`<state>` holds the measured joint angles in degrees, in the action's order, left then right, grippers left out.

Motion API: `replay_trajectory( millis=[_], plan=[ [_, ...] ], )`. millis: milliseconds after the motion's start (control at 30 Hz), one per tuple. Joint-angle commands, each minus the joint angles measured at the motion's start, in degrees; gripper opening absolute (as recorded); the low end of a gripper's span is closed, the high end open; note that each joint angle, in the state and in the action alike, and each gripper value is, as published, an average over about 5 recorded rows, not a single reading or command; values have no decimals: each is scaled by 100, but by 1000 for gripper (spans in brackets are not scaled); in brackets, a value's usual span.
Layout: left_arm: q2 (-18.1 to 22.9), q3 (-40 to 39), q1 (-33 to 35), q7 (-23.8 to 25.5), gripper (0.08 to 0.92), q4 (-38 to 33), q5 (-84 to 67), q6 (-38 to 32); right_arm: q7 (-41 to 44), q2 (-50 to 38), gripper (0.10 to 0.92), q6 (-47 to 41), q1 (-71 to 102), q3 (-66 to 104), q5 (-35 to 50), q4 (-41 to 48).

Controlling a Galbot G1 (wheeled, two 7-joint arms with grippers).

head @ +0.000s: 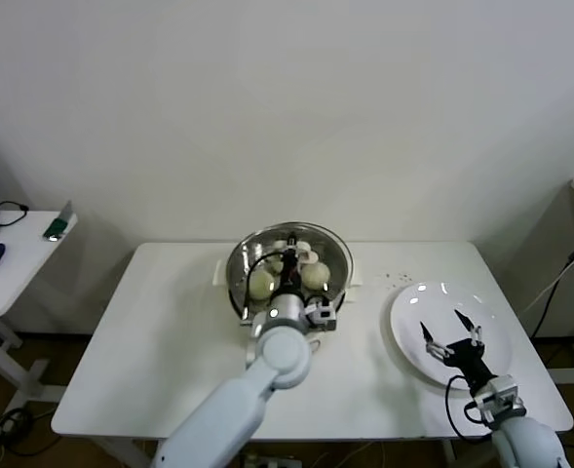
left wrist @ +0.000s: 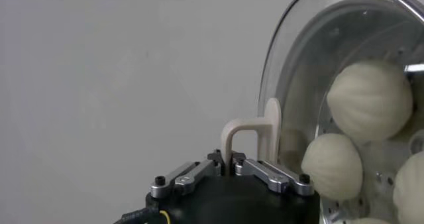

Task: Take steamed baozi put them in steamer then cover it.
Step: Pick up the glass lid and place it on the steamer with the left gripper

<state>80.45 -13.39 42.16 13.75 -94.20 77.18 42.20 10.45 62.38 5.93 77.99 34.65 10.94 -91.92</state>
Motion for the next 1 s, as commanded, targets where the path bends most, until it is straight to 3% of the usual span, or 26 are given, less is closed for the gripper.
replay_trajectory(
  millis=[33, 1000],
  plan=[
    [179, -21, -104, -209, 150, 413, -82, 280, 3, 0, 823, -1, -14, -5, -19, 7],
    [69, 95, 19, -344, 150, 390, -166, 280, 31, 30, 823, 12, -50, 0, -64, 42]
  ],
)
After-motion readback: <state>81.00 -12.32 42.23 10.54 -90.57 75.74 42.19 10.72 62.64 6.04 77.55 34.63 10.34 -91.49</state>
